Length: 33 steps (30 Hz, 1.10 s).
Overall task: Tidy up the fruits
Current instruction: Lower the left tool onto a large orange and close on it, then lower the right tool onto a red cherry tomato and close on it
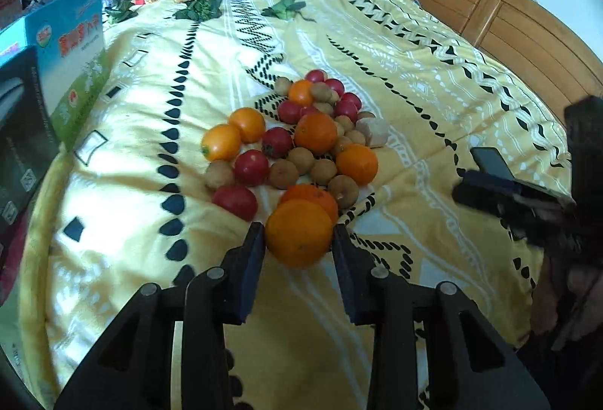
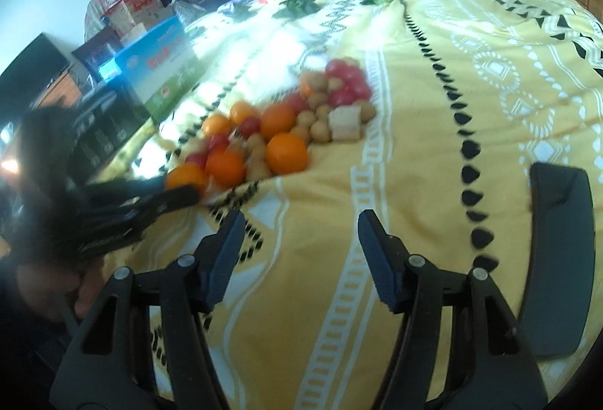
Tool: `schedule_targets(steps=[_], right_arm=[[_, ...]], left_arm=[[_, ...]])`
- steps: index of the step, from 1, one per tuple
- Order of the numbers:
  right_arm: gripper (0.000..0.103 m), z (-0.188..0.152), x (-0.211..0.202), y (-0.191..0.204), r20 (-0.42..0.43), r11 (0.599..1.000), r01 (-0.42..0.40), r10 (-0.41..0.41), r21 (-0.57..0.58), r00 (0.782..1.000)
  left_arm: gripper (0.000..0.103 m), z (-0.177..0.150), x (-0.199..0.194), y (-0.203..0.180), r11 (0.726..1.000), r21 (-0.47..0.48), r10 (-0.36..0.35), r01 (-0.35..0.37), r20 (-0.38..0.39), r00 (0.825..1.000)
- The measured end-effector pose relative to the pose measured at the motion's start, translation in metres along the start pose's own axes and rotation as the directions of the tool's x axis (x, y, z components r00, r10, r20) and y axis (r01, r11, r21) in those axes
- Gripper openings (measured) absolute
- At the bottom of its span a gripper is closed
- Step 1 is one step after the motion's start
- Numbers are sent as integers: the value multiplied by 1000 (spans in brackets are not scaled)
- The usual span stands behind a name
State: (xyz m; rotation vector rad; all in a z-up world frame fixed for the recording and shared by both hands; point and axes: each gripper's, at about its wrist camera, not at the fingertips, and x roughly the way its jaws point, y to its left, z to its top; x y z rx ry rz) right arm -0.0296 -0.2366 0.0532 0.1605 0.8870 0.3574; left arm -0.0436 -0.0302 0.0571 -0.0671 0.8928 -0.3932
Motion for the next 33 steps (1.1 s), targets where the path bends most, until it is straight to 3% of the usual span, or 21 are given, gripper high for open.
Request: schedule_targets(steps=[1, 3, 12, 20, 23, 25, 28, 33], right_arm=[[61, 6, 3, -7, 6, 1000, 5, -5, 21, 1000], [41, 18, 12, -15, 8, 999, 16, -17, 50, 1000], [42, 63, 63, -26, -18, 993, -6, 8, 121, 1000], [42, 60, 79, -29, -81, 993, 35, -26, 113, 996], [42, 64, 55, -20, -17, 996, 34, -33, 82, 999], [42, 67, 47, -4, 1, 1000, -18, 18, 18, 1000], [41, 70, 54, 22, -40, 994, -78, 75, -82, 996], [41, 74, 72, 38, -86, 988, -91, 81, -122, 993]], left_arm=[[37, 0, -4, 1, 1000, -3, 3, -3, 9, 1000], [37, 0, -9, 0, 1000, 4, 17, -17, 23, 1000], [37, 9, -9, 3, 1000, -1, -1, 1, 29, 1000], [37, 9, -12, 17, 999, -31, 13, -12, 40, 999], [37, 7, -19, 24, 999, -46, 21, -19, 51, 999], [37, 6, -21, 27, 998, -59, 21, -18, 54, 998], [37, 5, -23, 30, 997, -71, 18, -14, 59, 998], [37, 2, -27, 32, 997, -77, 17, -12, 65, 998]])
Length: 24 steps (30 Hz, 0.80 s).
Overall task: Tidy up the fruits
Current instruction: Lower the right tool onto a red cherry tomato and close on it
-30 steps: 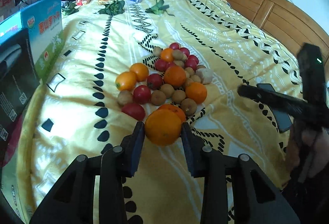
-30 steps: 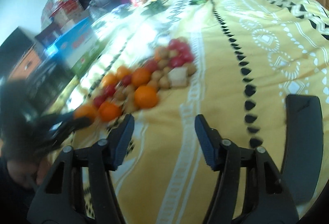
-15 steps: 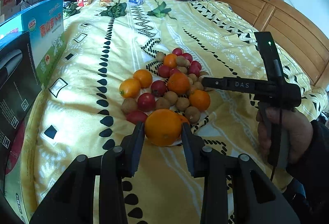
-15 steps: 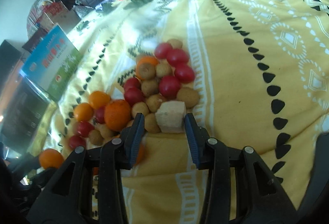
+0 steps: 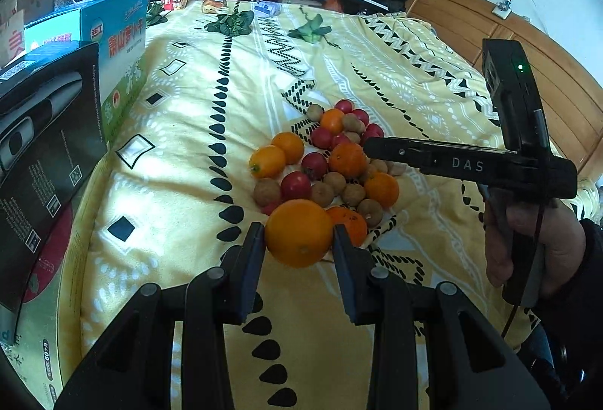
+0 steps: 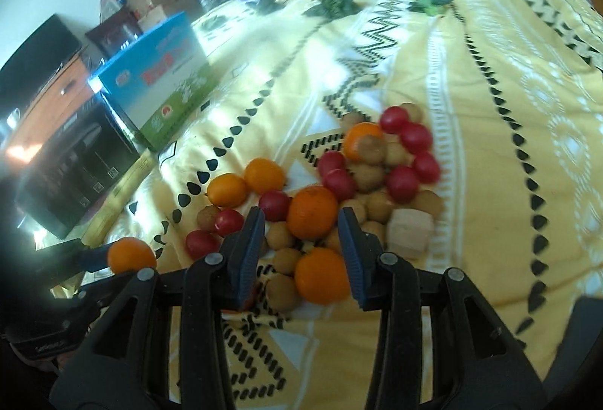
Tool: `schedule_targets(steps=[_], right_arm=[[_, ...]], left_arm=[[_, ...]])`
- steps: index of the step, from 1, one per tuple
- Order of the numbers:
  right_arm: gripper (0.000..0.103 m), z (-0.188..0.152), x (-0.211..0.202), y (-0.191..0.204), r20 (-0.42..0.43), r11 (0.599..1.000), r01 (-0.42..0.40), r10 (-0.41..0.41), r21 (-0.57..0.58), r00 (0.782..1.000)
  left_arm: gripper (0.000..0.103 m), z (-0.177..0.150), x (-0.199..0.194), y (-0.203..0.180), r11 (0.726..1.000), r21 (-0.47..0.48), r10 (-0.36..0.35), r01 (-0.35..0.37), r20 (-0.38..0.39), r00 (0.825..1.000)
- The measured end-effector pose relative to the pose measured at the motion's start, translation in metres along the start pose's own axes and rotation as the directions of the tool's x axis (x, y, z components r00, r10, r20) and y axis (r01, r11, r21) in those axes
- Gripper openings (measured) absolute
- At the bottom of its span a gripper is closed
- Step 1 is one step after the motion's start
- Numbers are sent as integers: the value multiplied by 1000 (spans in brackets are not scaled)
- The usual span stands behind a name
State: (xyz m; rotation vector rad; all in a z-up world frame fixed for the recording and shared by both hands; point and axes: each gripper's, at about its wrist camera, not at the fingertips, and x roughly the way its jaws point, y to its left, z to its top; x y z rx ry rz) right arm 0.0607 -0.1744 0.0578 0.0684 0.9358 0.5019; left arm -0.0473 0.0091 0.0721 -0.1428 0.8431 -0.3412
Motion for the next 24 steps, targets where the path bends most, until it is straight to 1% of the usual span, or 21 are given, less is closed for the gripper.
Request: schedule_targets(steps=[3, 5, 6, 7, 10, 11, 14, 19, 21, 24], right_arm=[[41, -2, -2, 8, -14, 999, -47, 47, 1, 999], [41, -8, -7, 13, -18, 992, -120, 120, 30, 993], [41, -15, -8, 12, -18, 986, -157, 158, 64, 987], [41, -18, -6, 14, -26, 984, -161, 163, 70, 986], [41, -23, 9, 24, -73, 990, -134, 137, 41, 988], [41, -24, 13, 27, -85, 990, -137, 139, 33, 987], [41, -21, 15, 42, -104, 989, -141, 137, -36, 985], [41, -12, 19, 65, -116, 981, -131, 115, -145, 987], [41, -10, 25, 69, -120, 980, -111, 92, -165, 989], [41, -6, 39, 66, -129, 984, -82, 62, -160, 990]], left_arm=[[37, -1, -2, 5, 1000, -15, -1, 1, 1, 1000], [37, -3, -2, 7, 1000, -26, -1, 1, 1, 1000], [37, -3, -2, 8, 1000, -31, -3, 3, 2, 1000], [37, -4, -1, 8, 999, -34, -5, 5, 1, 1000], [37, -5, 0, 6, 999, -35, -9, 9, 0, 1000], [37, -5, -1, 6, 999, -34, -10, 10, 2, 1000], [37, -3, -6, 10, 999, -39, -1, 1, 18, 1000], [37, -2, -12, 25, 997, -77, 25, -22, 35, 999], [37, -2, -13, 29, 996, -87, 28, -24, 35, 999], [37, -3, -15, 31, 995, -94, 25, -21, 39, 999]])
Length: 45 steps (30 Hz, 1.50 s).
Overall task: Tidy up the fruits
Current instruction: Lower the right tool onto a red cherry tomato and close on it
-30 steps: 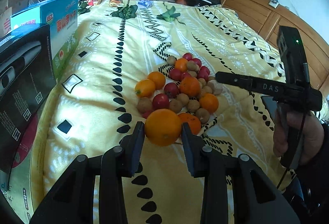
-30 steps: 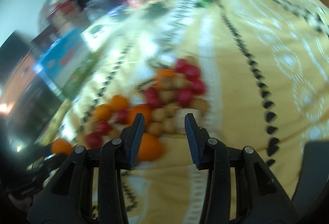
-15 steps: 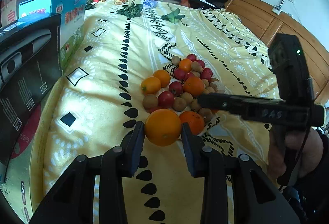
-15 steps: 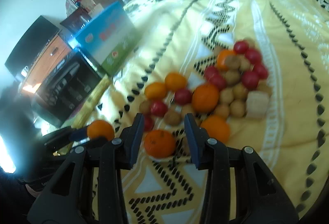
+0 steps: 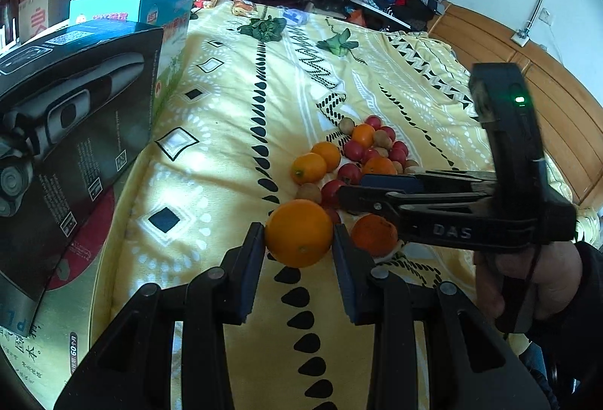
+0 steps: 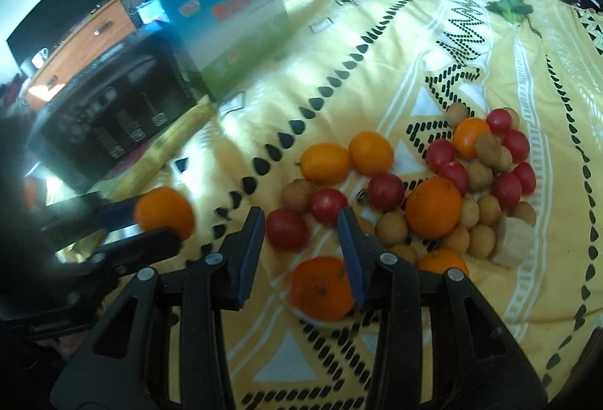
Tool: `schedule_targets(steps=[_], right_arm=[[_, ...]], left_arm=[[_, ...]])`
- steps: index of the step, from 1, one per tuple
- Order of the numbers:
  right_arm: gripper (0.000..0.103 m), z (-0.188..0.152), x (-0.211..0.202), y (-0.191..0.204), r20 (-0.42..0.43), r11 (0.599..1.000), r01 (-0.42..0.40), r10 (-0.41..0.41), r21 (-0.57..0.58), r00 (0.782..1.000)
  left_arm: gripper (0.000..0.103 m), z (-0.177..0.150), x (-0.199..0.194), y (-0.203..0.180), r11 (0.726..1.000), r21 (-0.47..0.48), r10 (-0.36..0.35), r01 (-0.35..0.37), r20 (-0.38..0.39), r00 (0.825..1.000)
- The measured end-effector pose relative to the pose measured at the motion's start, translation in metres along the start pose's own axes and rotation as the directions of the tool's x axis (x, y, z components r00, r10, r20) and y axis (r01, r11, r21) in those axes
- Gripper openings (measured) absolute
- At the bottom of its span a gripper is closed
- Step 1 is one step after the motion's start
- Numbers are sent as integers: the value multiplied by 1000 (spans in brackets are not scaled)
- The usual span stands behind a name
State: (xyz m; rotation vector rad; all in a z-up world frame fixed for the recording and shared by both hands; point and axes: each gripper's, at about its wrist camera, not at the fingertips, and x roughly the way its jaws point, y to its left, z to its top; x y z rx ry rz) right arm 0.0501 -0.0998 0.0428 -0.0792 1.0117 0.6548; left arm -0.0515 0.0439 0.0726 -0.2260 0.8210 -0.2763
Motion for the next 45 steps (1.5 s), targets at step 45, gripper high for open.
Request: schedule_targets(steps=[45], right_arm=[[34, 15, 37, -6, -112, 974, -78, 55, -214, 992]], left_arm=[[37, 2, 8, 17, 999, -39, -11, 10, -26, 1000]])
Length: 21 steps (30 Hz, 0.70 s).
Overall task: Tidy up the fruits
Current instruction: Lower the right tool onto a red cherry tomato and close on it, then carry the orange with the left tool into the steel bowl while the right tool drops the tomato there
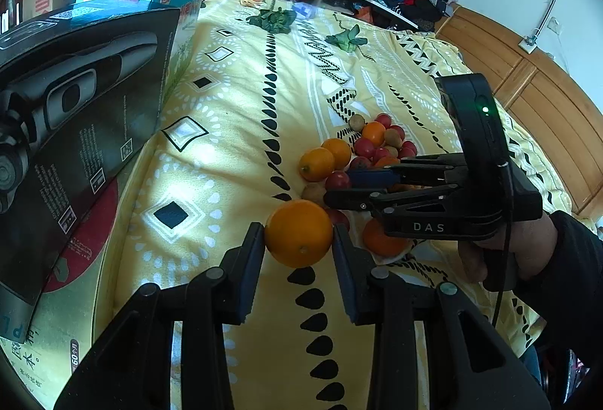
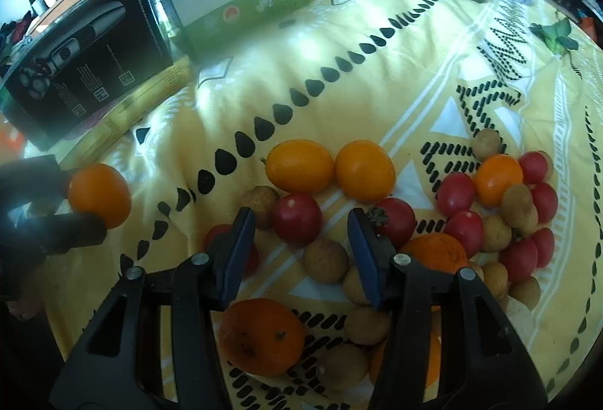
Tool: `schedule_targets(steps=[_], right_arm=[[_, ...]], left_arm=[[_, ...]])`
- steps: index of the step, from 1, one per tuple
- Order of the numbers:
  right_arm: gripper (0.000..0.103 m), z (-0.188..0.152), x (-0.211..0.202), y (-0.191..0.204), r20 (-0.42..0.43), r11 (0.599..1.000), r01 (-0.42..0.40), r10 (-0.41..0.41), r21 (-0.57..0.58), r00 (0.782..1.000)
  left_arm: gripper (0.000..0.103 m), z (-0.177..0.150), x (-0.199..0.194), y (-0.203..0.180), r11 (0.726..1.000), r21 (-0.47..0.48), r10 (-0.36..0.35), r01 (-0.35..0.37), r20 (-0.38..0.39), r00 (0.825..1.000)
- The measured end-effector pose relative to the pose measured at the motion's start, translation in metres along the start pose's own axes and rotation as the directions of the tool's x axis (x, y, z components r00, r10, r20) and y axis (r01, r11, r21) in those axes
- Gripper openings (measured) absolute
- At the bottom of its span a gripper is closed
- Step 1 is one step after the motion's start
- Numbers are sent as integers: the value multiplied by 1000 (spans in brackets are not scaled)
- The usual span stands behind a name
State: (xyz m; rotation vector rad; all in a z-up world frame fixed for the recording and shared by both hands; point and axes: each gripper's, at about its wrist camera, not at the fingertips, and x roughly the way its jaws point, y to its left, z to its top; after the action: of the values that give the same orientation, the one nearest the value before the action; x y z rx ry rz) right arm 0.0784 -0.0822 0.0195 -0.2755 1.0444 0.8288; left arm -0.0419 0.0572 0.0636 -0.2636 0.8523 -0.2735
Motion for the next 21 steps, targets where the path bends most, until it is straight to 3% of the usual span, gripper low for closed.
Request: schedule_targets(steps=[2, 9, 13, 21], right_arm=[[29, -1, -1, 3, -1, 999, -33, 33, -15, 999], [29, -3, 4, -7, 25, 994, -96, 95, 44, 995], [27, -6, -7, -5, 34, 996, -77, 75, 51, 997], [27, 0, -70, 12, 158, 997, -12, 0, 74, 987]], left_arm=[[37, 0, 2, 0, 1000, -2, -3, 3, -3, 1000], [37, -1, 8, -1, 1000, 5, -8, 8, -20, 1000], [37, 2, 5, -1, 1000, 3, -1, 1, -7, 1000], [37, 20, -37, -7, 998, 42, 45, -49, 101, 994]])
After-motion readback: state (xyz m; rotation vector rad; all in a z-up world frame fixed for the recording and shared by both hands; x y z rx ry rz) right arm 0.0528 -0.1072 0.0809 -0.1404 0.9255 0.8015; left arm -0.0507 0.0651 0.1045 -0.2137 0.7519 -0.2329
